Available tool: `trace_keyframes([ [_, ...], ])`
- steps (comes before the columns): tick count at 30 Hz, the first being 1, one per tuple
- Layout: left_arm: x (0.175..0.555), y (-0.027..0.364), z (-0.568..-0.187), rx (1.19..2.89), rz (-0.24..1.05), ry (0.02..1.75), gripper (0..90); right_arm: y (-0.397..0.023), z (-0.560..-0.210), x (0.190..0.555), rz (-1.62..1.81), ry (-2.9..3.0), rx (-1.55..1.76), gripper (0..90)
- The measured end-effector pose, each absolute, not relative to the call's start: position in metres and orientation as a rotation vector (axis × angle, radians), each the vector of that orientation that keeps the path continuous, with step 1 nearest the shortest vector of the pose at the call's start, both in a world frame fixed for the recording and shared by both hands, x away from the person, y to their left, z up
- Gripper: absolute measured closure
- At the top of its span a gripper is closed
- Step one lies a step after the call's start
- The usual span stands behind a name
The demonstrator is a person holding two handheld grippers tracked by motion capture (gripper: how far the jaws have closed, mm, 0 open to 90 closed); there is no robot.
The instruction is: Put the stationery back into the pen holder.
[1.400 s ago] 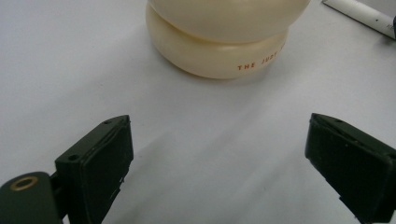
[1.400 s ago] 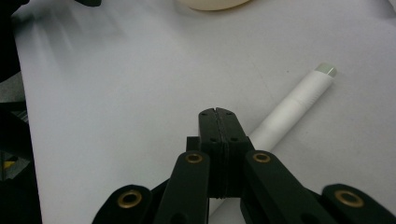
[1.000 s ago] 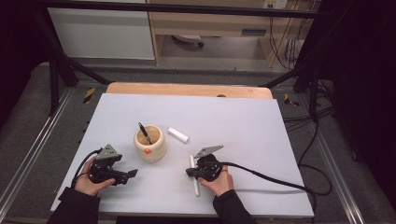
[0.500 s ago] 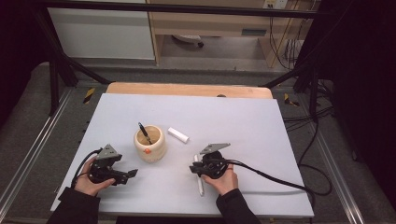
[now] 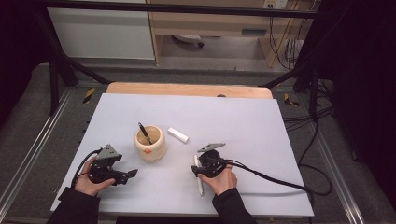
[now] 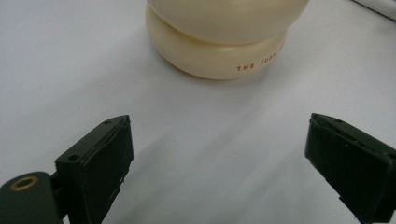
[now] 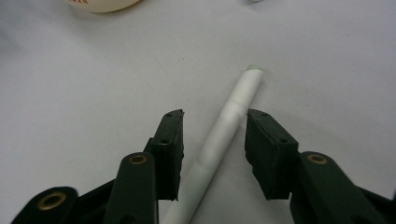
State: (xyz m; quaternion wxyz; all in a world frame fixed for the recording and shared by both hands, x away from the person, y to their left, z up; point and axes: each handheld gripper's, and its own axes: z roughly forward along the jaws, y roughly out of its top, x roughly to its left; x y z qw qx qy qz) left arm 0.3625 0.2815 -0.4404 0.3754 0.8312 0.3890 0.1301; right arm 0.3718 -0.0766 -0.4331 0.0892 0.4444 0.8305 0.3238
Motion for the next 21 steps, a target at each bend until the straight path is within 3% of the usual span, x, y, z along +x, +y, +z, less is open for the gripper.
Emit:
trace_keyframes([
  [21,0.3625,0.2814,-0.4404,2.129,0.333,0.995,7.9,-0.0737,-0.4385,0.3722,0.864,2.447,1.368,78.4],
])
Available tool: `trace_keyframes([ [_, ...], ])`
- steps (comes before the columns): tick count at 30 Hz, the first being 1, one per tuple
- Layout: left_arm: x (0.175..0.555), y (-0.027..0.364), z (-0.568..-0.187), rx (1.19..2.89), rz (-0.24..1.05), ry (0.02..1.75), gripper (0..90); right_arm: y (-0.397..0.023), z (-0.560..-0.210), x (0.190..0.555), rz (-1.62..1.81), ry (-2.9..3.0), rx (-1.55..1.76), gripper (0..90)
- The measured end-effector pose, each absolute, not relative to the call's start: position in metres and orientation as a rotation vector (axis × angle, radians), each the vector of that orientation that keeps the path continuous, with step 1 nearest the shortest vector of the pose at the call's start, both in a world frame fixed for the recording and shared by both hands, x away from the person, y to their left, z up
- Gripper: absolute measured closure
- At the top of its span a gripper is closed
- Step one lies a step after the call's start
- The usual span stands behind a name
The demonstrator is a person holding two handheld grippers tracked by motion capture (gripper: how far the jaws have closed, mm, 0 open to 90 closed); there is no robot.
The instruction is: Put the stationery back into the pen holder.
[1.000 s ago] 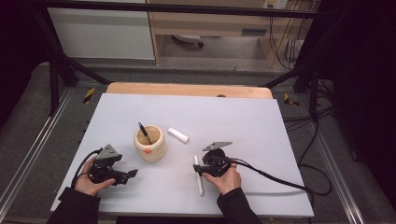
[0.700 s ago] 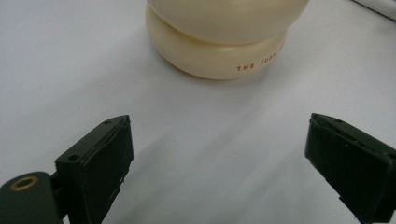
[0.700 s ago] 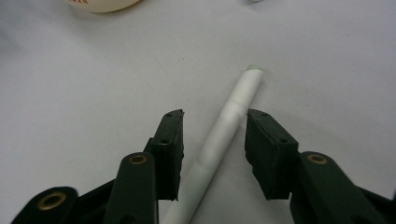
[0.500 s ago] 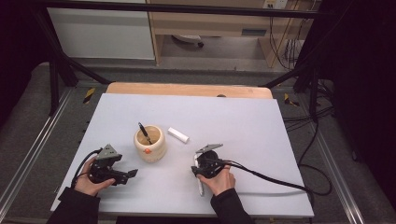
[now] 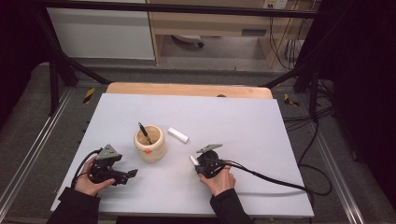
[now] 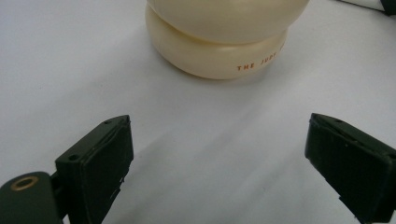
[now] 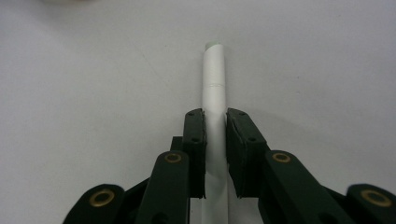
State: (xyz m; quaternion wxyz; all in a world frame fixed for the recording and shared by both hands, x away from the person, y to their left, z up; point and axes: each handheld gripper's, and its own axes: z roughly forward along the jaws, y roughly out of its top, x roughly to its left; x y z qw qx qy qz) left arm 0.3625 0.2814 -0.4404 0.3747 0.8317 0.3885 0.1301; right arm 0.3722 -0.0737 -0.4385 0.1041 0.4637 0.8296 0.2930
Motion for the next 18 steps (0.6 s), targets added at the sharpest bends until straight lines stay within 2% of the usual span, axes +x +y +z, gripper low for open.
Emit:
trace_keyframes([
  [18,0.3624,0.2816,-0.4402,2.128,0.334,0.993,7.9,-0.0762,-0.4357,0.3751,0.854,2.481,1.359,79.3],
])
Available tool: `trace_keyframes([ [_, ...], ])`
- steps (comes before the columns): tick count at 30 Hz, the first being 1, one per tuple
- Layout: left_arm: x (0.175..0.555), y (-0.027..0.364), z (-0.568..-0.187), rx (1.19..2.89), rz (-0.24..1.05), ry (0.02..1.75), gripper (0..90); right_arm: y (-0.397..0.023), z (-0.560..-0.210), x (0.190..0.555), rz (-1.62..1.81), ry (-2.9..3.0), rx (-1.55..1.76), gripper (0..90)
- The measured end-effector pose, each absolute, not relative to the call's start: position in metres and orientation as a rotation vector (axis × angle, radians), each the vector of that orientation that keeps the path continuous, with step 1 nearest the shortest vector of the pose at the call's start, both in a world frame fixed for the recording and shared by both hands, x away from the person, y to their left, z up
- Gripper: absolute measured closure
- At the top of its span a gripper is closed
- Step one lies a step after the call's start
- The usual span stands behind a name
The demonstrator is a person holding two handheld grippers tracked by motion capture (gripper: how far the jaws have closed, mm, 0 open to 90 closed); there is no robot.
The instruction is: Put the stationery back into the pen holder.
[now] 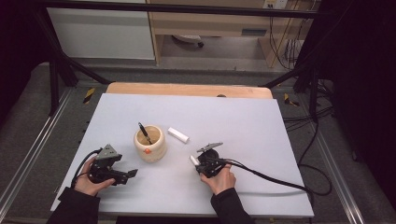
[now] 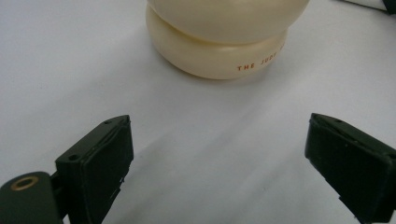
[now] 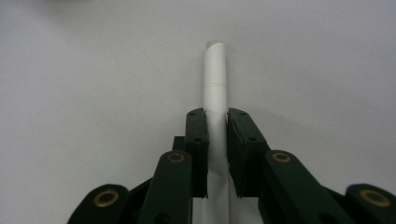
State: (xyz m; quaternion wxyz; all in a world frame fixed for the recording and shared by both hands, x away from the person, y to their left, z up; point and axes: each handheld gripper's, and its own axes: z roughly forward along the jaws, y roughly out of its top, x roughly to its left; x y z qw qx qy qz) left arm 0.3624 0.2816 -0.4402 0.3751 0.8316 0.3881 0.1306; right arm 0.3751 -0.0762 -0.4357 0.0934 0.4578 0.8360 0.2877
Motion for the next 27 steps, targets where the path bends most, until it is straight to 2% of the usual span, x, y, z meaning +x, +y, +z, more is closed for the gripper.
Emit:
trace_keyframes([
  [27,0.362,0.281,-0.441,2.128,0.331,0.997,7.9,-0.098,-0.381,0.375,1.053,2.405,1.26,79.3],
])
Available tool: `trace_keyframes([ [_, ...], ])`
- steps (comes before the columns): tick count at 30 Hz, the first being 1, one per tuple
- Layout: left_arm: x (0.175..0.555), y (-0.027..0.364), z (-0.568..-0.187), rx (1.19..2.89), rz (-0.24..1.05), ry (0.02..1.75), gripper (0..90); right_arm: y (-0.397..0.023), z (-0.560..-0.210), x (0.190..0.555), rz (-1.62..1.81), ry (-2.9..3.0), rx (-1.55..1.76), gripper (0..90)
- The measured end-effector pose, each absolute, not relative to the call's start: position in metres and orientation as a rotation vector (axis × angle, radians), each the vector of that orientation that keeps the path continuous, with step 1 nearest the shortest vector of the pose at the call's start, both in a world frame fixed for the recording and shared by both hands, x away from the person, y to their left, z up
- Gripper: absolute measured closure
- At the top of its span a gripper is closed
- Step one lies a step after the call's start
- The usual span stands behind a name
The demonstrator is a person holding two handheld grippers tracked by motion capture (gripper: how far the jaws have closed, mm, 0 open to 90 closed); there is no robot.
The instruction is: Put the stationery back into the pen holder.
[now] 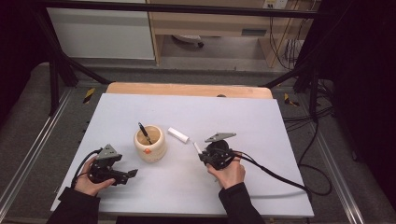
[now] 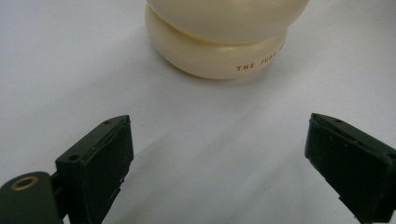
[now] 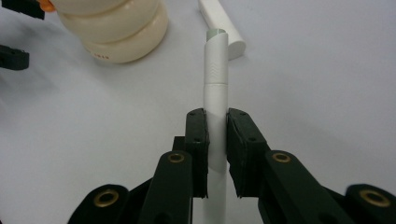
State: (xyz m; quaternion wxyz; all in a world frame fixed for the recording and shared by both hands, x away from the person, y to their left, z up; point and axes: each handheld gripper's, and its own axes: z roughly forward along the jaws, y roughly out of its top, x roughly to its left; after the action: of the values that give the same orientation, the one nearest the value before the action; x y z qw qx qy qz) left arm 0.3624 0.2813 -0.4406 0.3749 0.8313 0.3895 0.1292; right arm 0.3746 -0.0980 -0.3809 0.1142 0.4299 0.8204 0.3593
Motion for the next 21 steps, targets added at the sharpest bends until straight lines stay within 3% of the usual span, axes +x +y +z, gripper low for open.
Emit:
trace_keyframes([
  [21,0.363,0.281,-0.441,2.13,0.329,0.998,7.9,-0.095,-0.344,0.372,1.506,2.113,1.098,79.2],
])
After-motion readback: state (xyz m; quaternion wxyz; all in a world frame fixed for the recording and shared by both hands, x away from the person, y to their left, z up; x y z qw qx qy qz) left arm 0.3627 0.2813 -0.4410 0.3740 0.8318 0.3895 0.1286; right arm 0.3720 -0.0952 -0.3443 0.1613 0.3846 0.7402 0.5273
